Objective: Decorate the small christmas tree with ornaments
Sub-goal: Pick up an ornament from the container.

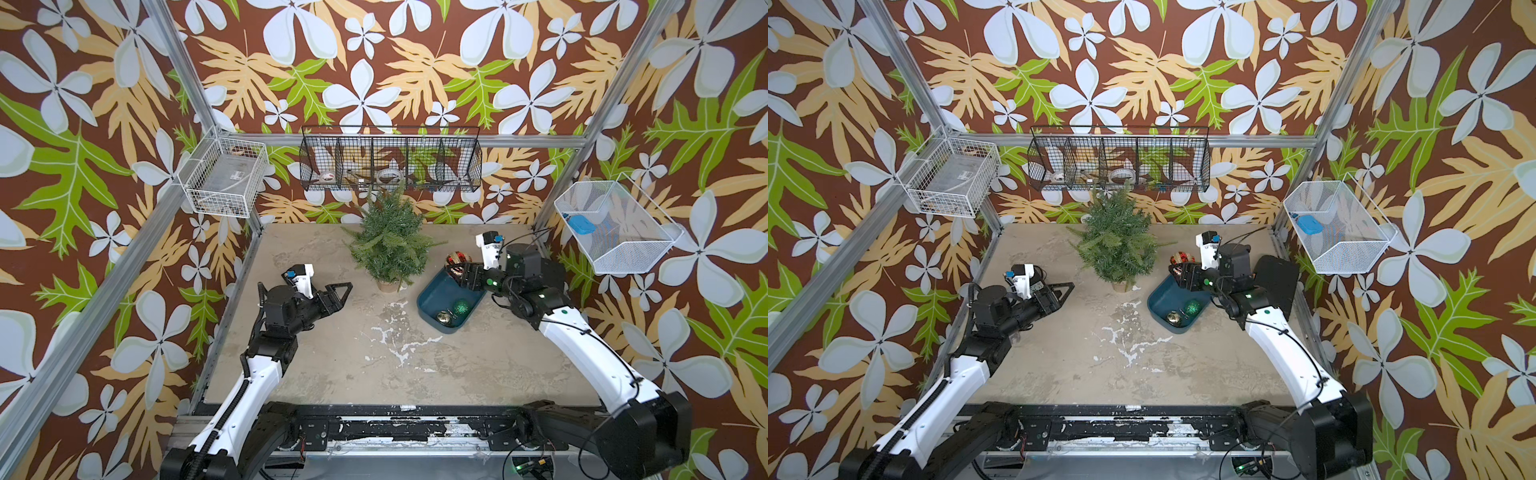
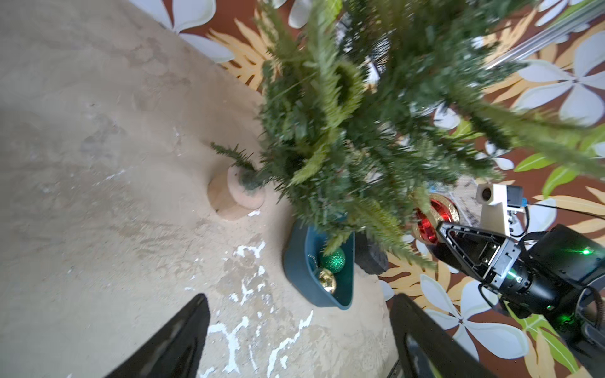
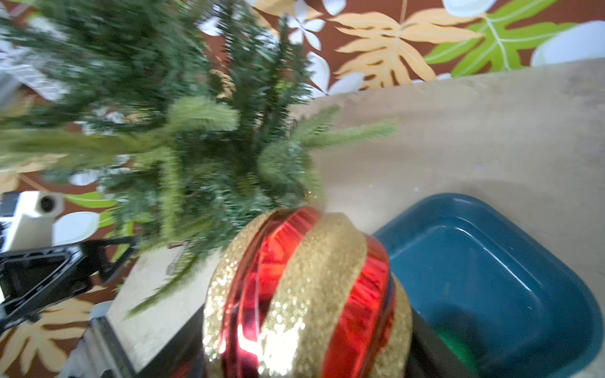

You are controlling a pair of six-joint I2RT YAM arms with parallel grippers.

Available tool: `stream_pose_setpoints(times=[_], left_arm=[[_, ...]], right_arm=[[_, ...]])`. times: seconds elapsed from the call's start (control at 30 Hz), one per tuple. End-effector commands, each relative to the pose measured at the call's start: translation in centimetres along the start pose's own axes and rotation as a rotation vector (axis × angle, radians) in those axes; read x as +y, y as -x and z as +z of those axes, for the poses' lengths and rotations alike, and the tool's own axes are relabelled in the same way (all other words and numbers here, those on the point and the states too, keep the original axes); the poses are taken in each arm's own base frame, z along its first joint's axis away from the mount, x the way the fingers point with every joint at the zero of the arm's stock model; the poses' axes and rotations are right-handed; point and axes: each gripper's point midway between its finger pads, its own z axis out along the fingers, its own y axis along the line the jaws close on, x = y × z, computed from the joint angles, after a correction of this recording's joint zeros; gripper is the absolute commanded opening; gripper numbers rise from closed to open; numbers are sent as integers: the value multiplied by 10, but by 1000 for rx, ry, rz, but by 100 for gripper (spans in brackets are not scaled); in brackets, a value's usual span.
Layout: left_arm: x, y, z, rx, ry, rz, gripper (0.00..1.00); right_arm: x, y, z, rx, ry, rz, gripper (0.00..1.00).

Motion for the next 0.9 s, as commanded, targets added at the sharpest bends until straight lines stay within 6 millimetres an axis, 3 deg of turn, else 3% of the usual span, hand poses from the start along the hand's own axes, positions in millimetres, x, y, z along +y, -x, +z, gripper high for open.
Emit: stream_pose_setpoints(times=[0.0, 0.27, 0.5, 0.87], left_arm=[[-27, 4, -5, 25, -88, 2, 86], [-85, 5, -10, 74, -255, 54, 59], [-118, -4, -6, 85, -319, 97, 42], [-163, -12, 5, 73, -375, 152, 39]], right_arm=[[48, 6, -20, -17, 218, -21, 72], [96, 13, -45, -10, 376, -82, 71], [113, 14, -47, -3, 428, -74, 72], [135, 20, -56, -13, 484, -88, 72]])
